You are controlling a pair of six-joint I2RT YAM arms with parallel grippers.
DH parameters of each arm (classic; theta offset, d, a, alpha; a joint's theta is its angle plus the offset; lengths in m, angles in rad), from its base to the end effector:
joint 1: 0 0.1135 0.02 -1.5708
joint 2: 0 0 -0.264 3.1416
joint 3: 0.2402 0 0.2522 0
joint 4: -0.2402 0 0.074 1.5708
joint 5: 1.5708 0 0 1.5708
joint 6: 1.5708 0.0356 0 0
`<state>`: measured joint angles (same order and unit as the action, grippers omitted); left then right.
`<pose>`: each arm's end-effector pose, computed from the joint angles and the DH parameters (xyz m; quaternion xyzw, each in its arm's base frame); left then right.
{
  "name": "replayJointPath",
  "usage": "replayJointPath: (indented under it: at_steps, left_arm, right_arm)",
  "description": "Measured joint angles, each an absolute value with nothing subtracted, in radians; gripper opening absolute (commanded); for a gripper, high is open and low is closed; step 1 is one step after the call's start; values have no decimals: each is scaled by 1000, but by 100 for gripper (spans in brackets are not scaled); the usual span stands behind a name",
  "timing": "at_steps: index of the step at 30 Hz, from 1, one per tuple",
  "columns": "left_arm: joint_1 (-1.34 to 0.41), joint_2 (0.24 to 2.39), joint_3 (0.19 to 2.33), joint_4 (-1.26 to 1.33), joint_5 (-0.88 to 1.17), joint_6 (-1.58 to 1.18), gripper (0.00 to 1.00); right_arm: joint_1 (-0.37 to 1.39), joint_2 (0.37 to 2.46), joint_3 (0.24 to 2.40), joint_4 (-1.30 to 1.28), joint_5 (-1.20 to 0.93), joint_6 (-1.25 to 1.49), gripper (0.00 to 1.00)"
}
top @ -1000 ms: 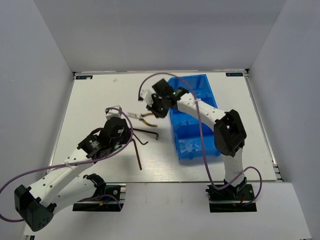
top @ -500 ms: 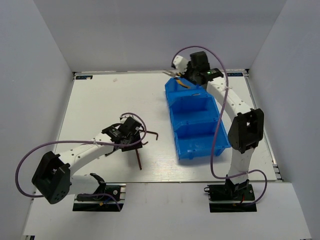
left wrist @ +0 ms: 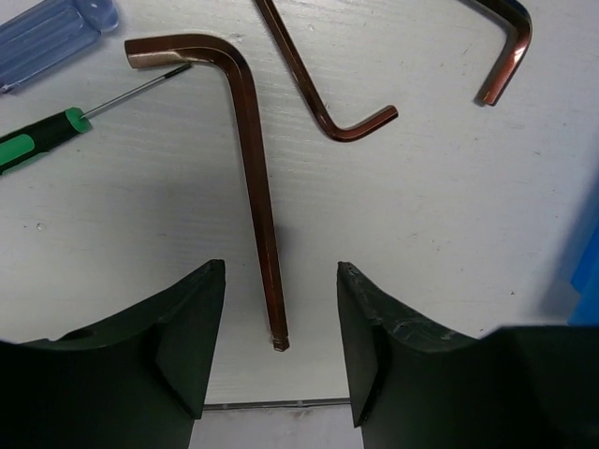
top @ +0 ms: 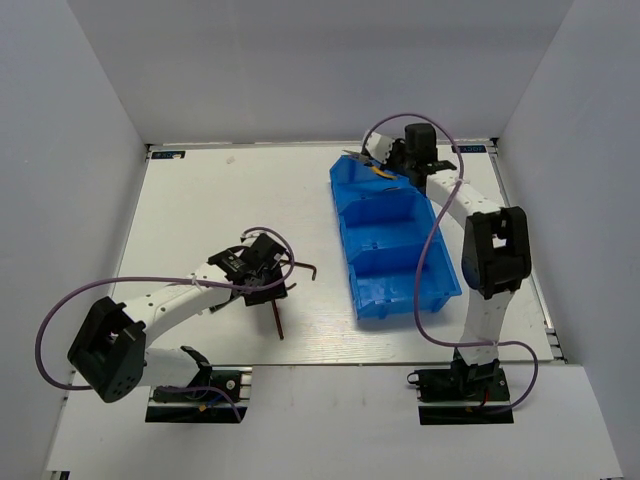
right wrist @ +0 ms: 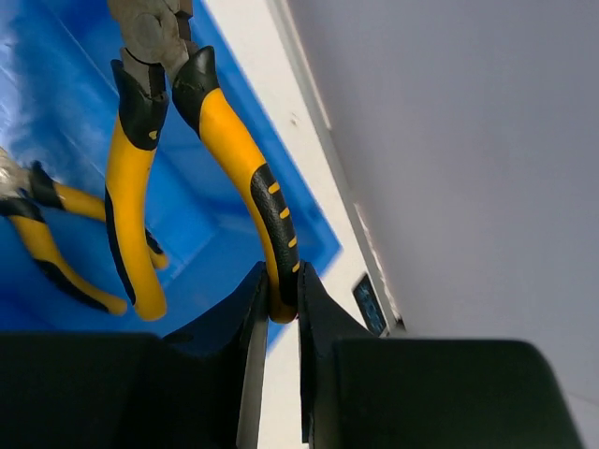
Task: Sort the tools into containers
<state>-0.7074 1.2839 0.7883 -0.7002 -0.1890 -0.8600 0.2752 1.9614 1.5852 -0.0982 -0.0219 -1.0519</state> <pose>0.1786 -0.1439 0.2016 -0.0921 0.9739 -0.0653 0.1969 0.4501 0.1279 0.2734 -0.5301 0.6688 -0.1887 0.4859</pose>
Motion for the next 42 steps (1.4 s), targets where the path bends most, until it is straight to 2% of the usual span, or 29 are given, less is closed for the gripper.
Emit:
replayJointPath:
  at_steps: [7,8,9,10,12,15,18,23,25,27,29,30,31,33,36,38,39,40,41,42]
  left_arm:
    - [-707,1284,788,-716,-189,-884,62]
    - [-707,1284,788,-718,-189,-887,63]
    - [-707,1284,787,-720,-189,-891,65]
    - [-707,1284,786,-723,-189,-894,65]
    - [-707,1286,783,-727,-186,-904,65]
    - [-707,1311,780,-730,-185,-912,65]
    - [-707,1360,780,-733,-186,-918,60]
    - [-707,1465,781,-718,-202,-913,59]
    - [-707,1505,806,-722,-212,-905,55]
    - [-710,1546,843,-717,-224,-895,47]
    - [-712,1583,878,-707,-230,-891,26]
    - [-714,1599,894,-703,-233,-890,8]
    - [-717,1610,906,-694,-237,-886,0]
    - [-725,1621,918,-690,-250,-880,0]
    - [-737,1617,923,-699,-266,-876,0]
    - [-749,1610,932,-728,-272,-859,0]
    - [-756,1606,950,-758,-275,-841,0]
    - [-764,1599,975,-781,-276,-819,0]
    - [-770,1590,1004,-792,-278,-789,0]
    - [-775,1572,1034,-777,-276,-747,0]
  right_arm:
    - [263,2005,1453,114,-96,-1086,0]
    - [260,2008,1441,133,-103,-1087,24]
    - [255,2009,1432,144,-110,-1086,43]
    - [250,2009,1426,154,-114,-1078,56]
    - [241,2009,1425,170,-128,-1074,73]
    - [231,2001,1425,177,-146,-1053,78]
    - [225,1965,1424,151,-158,-1002,79]
    - [215,1797,1365,82,-202,-867,80]
    - [213,1708,1326,60,-229,-805,80]
    - [210,1625,1285,38,-259,-745,80]
    - [210,1556,1241,12,-290,-694,80]
    - [210,1525,1218,-4,-305,-670,80]
    - [209,1500,1195,-14,-322,-643,80]
    - [210,1463,1156,-53,-350,-600,80]
    - [208,1438,1126,-116,-394,-551,75]
    - [204,1426,1115,-162,-431,-524,67]
    - [201,1420,1114,-189,-455,-514,55]
    - [196,1414,1114,-214,-485,-509,16]
    - [191,1407,1114,-237,-520,-506,0]
    - [186,1399,1114,-262,-558,-496,0]
